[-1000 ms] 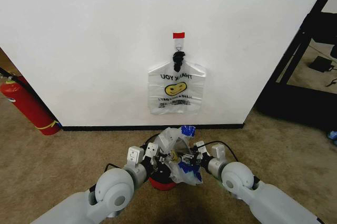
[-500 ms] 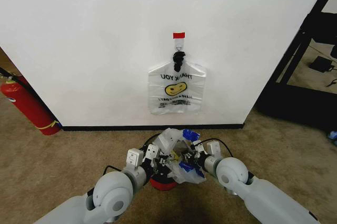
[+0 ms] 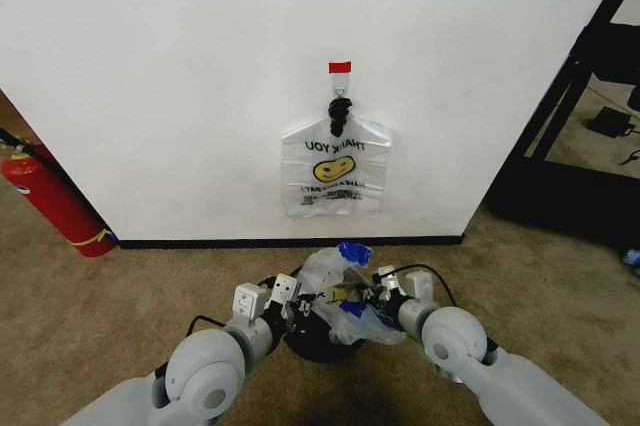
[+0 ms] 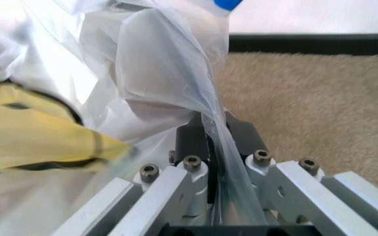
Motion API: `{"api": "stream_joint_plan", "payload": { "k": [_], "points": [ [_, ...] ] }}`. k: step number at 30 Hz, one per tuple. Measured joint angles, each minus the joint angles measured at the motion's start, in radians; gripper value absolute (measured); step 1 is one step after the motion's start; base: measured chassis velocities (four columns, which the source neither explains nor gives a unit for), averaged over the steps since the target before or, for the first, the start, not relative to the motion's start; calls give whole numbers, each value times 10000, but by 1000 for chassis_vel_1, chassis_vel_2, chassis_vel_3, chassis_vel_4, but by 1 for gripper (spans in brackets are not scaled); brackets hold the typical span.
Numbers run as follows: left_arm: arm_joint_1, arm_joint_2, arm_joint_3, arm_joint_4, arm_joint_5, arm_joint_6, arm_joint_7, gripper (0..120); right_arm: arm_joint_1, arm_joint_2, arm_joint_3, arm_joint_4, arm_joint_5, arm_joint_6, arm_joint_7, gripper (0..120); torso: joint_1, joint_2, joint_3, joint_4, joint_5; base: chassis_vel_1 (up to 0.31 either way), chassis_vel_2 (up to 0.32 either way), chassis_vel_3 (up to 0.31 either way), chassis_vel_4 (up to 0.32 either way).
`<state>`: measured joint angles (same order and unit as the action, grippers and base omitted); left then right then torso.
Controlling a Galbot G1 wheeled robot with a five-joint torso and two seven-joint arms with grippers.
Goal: Pick up the garbage bag from the wall and place it over the trash bin.
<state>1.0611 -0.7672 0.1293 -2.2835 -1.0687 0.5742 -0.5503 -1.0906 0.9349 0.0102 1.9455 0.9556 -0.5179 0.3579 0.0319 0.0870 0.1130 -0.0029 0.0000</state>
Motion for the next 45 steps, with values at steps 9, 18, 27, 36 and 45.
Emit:
{"api": "stream_joint_plan", "payload": {
  "k": [9,18,27,36,45],
  "points": [
    [578,386,-740,-138,-69,33,142,0,-1394,409,1332,698,-241,238,-98,1,0,0,0,-6,-2,0,0,0,0],
    [1076,785,-1564,-1156,407,-115,767,20,-1996,946,1807,1013,-541,438,-80,1,-1,0,0,-3,-1,0,0,0,0],
    [289,2126,-1746,-2031,2986,-232,1537,54,-1803,1232,1935,925,-353,416,52,1,-1,0,-1,0,0,0,0,0,0],
    [-2342,2259,1079,-993,7042,-757,4405,88,-1755,1373,1769,680,-591,380,94,1,0,0,1,0,-1,0,0,0,0],
    [-6939,1010,4957,311,4933,-182,3853,100,-1797,1513,1967,511,-854,398,49,1,1,0,2,-6,0,0,0,0,0]
  ]
}}
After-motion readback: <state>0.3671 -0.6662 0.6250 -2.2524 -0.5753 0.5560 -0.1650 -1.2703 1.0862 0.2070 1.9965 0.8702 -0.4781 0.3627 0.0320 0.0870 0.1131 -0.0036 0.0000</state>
